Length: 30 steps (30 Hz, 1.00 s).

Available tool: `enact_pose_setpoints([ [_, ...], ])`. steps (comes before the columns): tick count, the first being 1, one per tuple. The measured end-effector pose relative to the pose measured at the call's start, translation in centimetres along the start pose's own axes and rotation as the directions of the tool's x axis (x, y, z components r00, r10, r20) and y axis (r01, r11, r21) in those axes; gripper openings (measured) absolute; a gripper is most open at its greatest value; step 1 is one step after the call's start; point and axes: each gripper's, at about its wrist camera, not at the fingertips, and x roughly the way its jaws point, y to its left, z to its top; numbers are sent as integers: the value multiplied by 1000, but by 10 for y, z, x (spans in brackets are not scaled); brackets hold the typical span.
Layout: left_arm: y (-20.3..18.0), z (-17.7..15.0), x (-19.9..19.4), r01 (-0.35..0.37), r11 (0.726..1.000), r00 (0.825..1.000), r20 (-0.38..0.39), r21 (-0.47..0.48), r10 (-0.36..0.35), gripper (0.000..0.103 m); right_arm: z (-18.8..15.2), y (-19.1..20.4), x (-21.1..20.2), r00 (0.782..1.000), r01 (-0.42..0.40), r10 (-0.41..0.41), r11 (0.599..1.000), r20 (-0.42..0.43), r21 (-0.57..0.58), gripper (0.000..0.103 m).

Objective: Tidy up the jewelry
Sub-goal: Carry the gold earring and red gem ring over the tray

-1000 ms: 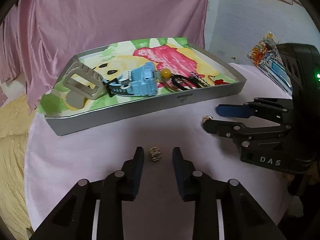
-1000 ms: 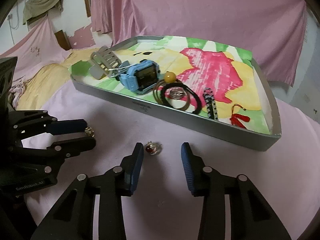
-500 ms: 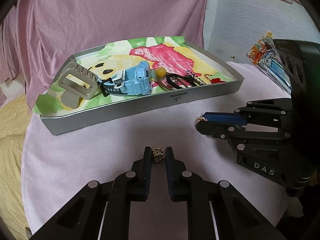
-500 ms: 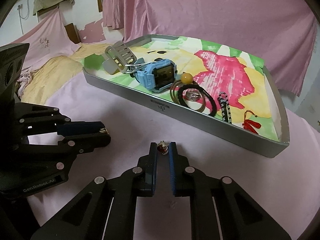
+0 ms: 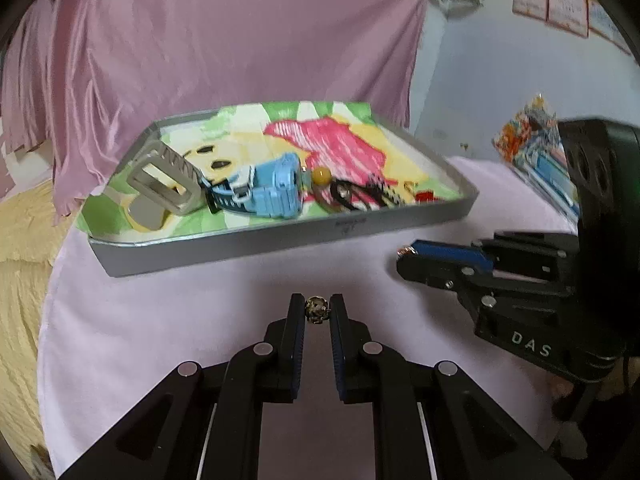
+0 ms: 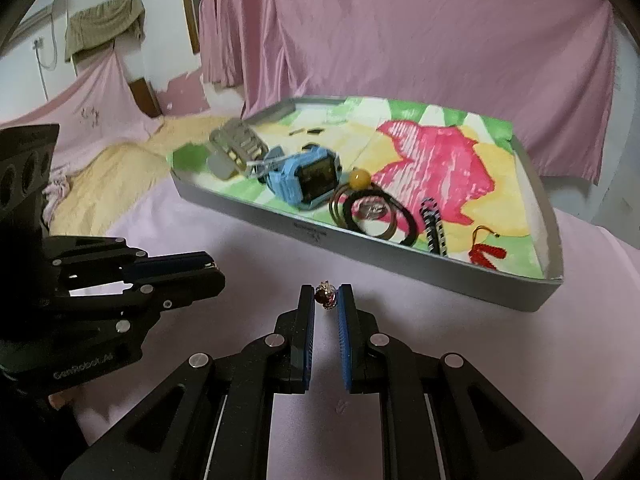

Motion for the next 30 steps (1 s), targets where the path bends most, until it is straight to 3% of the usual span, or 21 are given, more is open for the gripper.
enact_pose_setpoints([
  [10,4,30,-11,5,995,987,158,-101,11,12,10,-30,-29,987,39,-53,995,152,91,10],
  [15,-1,55,0,17,995,984,176,-95,0,12,21,-52,-25,984,75,-94,989,153,131,10],
  [26,-24,82,50,94,993,993,76,-71,-89,12,35,-86,-2,986,149,-158,979,57,137,10],
  [30,-25,86,70,61,994,998,9,-87,-61,12,39,-91,6,988,151,-154,982,19,113,10],
])
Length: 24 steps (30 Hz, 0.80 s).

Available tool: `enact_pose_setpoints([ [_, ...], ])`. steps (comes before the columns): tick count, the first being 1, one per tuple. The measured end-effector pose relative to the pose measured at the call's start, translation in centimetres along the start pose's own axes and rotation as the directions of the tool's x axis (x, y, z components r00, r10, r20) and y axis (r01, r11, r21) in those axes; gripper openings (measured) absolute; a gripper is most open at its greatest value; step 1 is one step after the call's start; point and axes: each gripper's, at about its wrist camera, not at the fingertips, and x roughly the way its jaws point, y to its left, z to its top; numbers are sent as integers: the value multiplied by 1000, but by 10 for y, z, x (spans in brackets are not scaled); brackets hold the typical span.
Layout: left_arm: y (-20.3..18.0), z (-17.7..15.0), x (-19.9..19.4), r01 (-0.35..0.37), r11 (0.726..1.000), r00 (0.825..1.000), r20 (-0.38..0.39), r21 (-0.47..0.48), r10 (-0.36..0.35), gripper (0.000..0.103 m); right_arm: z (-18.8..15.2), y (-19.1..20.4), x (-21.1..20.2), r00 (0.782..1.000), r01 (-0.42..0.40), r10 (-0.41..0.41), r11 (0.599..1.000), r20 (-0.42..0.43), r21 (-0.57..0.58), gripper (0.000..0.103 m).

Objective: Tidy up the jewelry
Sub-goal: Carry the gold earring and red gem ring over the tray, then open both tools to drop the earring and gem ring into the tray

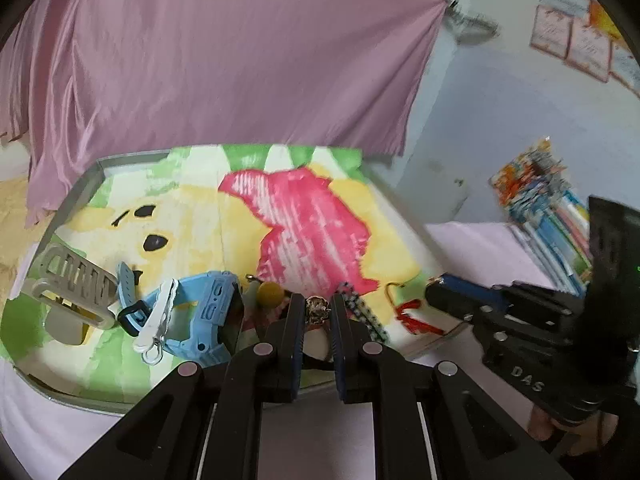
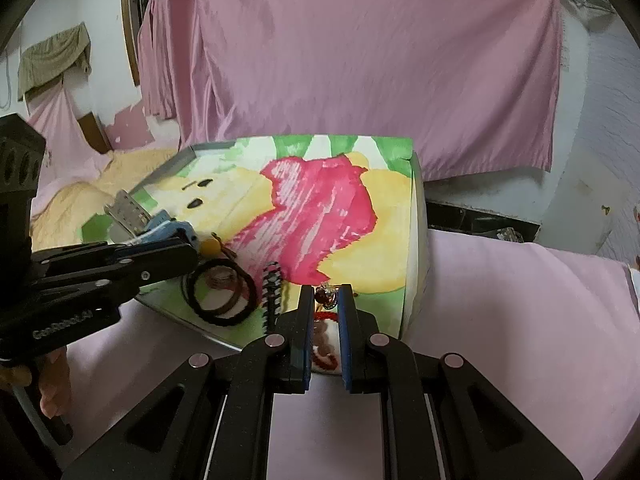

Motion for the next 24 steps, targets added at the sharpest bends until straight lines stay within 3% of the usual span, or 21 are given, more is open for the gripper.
enact_pose_setpoints([
  [9,-2,-5,22,-37,999,994,-97,30,40,12,-2,2,20,997,-5,4,1000,-75,-15,10],
  [24,-3,-6,21,-57,997,991,-120,45,62,12,-3,0,19,997,-8,8,1000,-71,5,16],
])
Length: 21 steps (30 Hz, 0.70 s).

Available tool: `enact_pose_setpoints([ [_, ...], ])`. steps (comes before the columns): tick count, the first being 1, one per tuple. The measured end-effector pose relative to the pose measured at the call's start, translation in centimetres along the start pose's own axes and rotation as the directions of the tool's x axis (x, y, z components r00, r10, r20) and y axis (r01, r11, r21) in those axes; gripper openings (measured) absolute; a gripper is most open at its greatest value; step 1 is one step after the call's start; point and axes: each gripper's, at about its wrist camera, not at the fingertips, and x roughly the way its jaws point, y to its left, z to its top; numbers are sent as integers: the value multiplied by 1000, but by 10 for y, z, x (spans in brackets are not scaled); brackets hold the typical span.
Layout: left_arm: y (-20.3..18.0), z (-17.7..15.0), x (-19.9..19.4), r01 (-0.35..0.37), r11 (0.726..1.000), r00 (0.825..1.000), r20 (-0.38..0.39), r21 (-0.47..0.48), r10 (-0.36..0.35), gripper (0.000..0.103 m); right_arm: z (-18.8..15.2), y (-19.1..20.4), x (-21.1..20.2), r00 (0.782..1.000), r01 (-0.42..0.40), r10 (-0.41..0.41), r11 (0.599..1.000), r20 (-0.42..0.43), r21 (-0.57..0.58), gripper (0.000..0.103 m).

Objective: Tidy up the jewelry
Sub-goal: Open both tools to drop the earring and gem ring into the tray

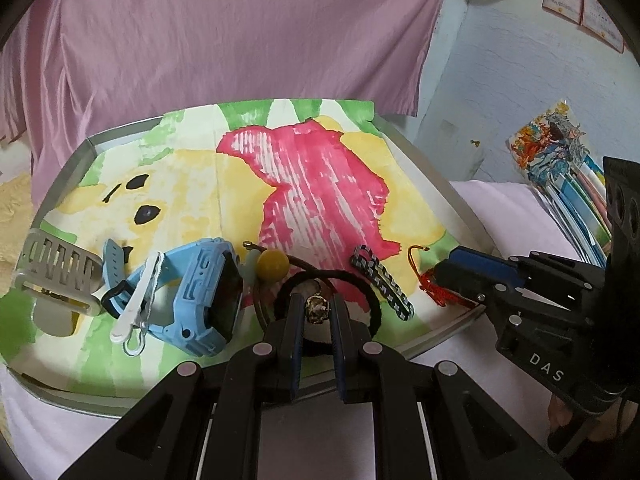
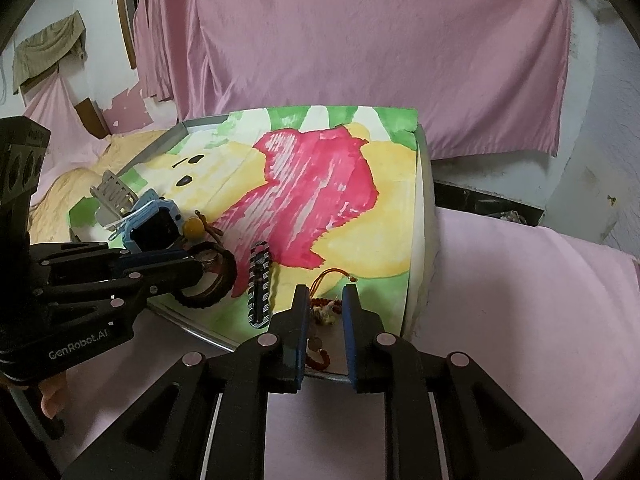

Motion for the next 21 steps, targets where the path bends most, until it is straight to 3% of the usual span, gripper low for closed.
enact_pose_setpoints([
  [4,0,1,-5,-4,1000,1000,18,2,4,12,-3,-1,-6,1000,-5,4,1000,29,17,33],
  [15,-3,0,-17,-16,1000,998,66,9,15,12,-5,-8,-17,996,-6,0,998,91,62,34],
  [17,-2,-1,-19,-22,1000,997,75,5,21,12,-6,-8,-18,995,-6,-1,997,98,73,39],
  [18,-2,-1,-20,-22,1000,997,78,3,22,14,-7,-9,-19,995,-7,-1,997,103,78,44],
  [21,0,-3,-23,-19,1000,995,94,-9,20,23,-8,-9,-22,993,-12,1,996,122,90,45],
])
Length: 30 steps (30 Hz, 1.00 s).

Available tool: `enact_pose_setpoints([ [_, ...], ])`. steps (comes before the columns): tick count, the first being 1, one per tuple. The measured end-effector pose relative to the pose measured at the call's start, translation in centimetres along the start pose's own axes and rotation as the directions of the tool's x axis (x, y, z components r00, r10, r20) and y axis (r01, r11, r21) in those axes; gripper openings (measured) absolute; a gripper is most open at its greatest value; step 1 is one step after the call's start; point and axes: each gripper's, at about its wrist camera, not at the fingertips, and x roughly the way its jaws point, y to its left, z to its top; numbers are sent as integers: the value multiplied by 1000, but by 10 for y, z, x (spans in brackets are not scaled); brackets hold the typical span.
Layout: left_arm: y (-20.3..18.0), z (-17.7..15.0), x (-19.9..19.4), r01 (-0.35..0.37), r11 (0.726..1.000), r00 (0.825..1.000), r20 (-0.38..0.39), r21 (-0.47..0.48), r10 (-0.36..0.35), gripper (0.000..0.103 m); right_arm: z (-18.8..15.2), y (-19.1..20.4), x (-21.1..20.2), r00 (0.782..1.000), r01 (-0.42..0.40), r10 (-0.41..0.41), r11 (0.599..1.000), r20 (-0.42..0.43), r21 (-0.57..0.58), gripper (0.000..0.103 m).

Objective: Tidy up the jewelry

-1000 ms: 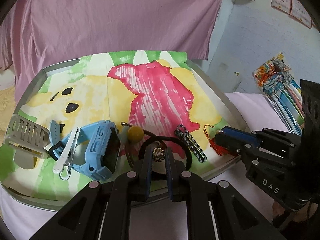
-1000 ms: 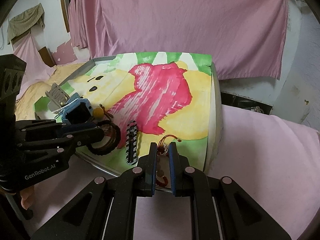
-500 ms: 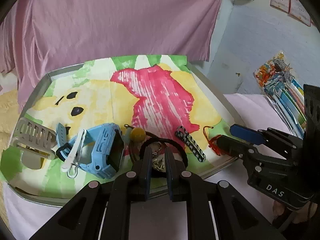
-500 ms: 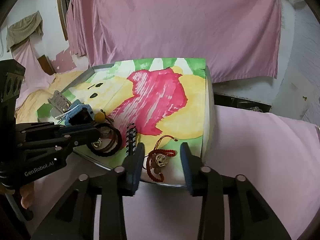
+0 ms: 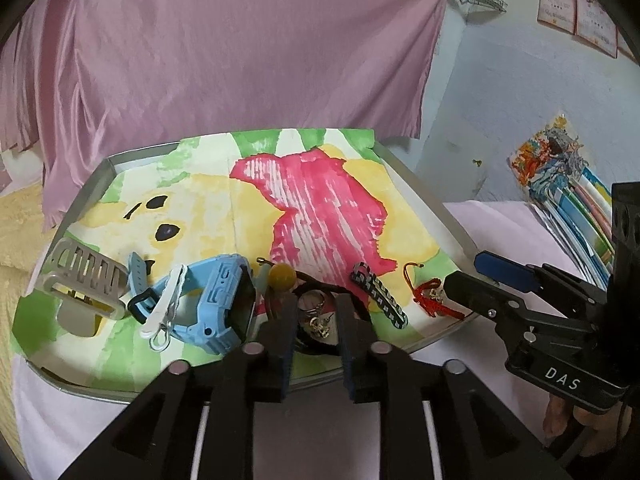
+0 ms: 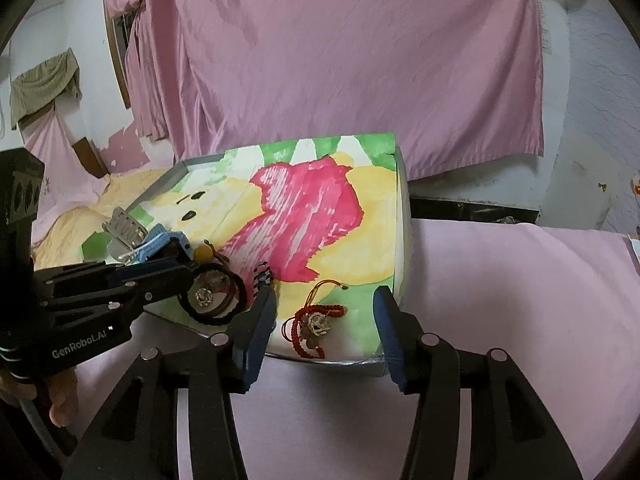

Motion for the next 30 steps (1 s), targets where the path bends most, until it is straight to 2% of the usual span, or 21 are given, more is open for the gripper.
enact_pose_setpoints([
  [5,2,-1,-7,-7,1000,1000,30,-12,7,34,0,3,-5,1000,-4,4,1000,26,6,45],
  [9,5,-4,-15,-13,1000,998,62,-27,15,53,-3,4,-10,999,-6,6,1000,43,10,46],
  [15,10,-8,-28,-34,998,994,103,-47,39,56,-6,6,-19,998,-13,11,1000,65,18,46],
  [17,12,-10,-33,-42,998,992,114,-56,48,61,-8,8,-23,997,-17,16,1000,70,22,46],
  [19,15,-14,-38,-47,997,990,130,-67,55,65,-10,9,-26,997,-23,20,999,76,30,51],
  [24,22,-21,-55,-53,995,983,169,-86,67,75,-13,16,-39,993,-35,31,999,111,33,54],
  [27,26,-27,-67,-53,993,977,201,-101,72,80,-15,20,-48,990,-40,35,999,138,34,61],
  [30,31,-31,-79,-59,992,970,229,-116,84,89,-18,24,-57,986,-43,37,998,164,36,67],
])
